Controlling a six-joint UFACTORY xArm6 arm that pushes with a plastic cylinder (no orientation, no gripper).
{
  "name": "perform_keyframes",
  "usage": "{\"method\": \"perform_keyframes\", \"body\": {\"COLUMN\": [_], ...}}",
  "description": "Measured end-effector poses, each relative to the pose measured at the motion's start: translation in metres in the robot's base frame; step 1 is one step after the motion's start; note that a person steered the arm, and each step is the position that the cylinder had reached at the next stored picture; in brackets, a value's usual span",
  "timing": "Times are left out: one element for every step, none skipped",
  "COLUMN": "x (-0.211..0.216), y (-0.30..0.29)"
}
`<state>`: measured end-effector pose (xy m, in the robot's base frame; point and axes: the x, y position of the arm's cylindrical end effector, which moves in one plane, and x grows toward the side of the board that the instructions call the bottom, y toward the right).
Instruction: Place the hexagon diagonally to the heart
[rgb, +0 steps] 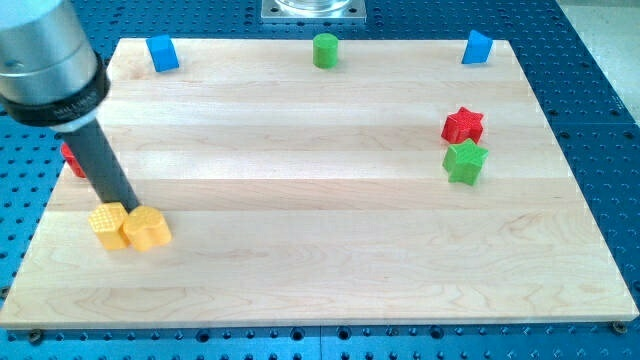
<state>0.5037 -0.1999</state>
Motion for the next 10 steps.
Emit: {"method": "perform_keyframes", "body": {"x": [0.010,0.040,0.053,0.062,0.062,0.062,0.060,0.048,0.045,0.045], "y": [0.047,0.045,0.043,0.003,-0.002,-0.022,-0.050,-0.065,-0.010,0.075]}}
